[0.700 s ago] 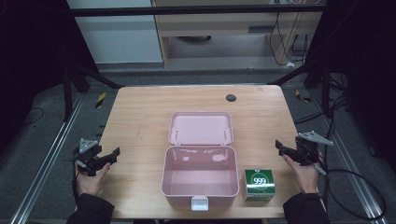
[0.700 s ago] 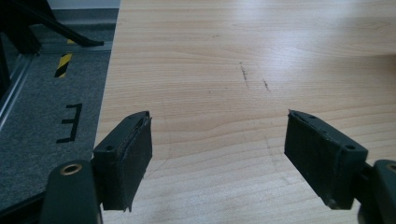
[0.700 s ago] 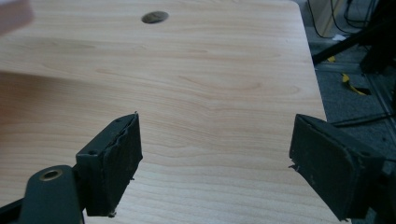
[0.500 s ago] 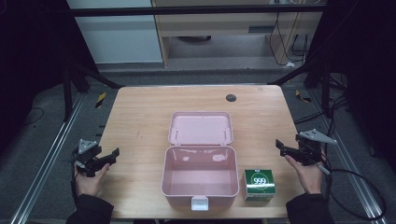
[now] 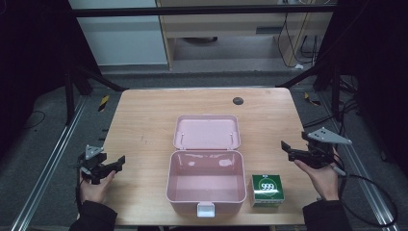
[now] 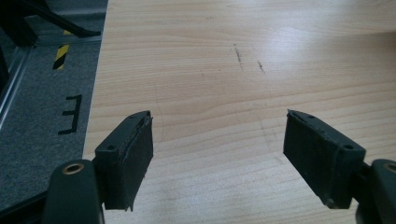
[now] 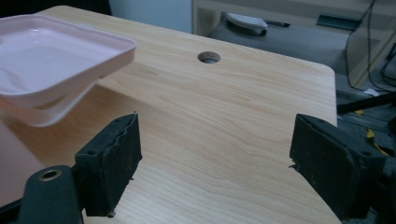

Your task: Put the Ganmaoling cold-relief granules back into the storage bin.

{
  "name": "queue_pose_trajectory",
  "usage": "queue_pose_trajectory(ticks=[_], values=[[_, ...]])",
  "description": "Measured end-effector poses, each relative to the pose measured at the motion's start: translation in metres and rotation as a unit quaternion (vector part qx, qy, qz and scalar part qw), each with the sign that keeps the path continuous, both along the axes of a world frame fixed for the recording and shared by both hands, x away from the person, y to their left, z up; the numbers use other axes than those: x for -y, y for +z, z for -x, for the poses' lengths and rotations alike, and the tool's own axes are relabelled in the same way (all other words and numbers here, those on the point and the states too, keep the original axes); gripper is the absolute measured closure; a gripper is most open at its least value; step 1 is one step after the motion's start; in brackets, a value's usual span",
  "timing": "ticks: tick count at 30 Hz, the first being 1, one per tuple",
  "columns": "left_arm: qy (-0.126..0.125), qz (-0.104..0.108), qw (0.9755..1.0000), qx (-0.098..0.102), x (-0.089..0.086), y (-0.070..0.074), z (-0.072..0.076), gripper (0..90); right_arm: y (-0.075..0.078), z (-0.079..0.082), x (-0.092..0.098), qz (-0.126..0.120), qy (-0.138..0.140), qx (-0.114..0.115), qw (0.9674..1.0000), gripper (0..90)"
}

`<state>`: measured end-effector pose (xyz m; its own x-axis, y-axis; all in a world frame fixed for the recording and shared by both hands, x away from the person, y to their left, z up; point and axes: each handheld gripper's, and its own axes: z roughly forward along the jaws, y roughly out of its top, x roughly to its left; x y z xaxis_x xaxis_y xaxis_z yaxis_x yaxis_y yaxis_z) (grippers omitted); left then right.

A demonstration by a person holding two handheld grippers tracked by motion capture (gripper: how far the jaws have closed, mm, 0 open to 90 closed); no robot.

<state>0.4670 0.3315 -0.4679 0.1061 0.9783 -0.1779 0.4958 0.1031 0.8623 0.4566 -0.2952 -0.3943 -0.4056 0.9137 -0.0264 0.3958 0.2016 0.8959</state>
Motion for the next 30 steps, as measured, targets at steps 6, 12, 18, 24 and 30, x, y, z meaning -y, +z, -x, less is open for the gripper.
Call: queue_pose_trajectory(ticks=[6, 12, 18, 24, 30], values=[[-0.001, -0.001, 1.0000, -0.006, 0.000, -0.002, -0.001, 22.5, 0.014, -0.002, -0.004, 0.026, 0.038, -0.012, 0.9989, 15.1], [-0.009, -0.005, 0.9999, -0.011, 0.002, -0.004, -0.001, 22.2, 0.033, -0.002, -0.015, 0.061, 0.091, -0.022, 0.9938, 13.9], [-0.013, -0.010, 0.9997, -0.016, 0.003, -0.004, 0.000, 22.0, 0.044, 0.000, -0.027, 0.108, 0.140, -0.044, 0.9832, 12.2], [-0.016, -0.014, 0.9996, -0.018, 0.005, -0.005, 0.000, 22.0, 0.051, 0.003, -0.037, 0.142, 0.185, -0.061, 0.9705, 10.8], [-0.020, -0.017, 0.9994, -0.021, 0.005, -0.006, 0.000, 22.0, 0.053, 0.009, -0.051, 0.191, 0.237, -0.088, 0.9485, 9.8]])
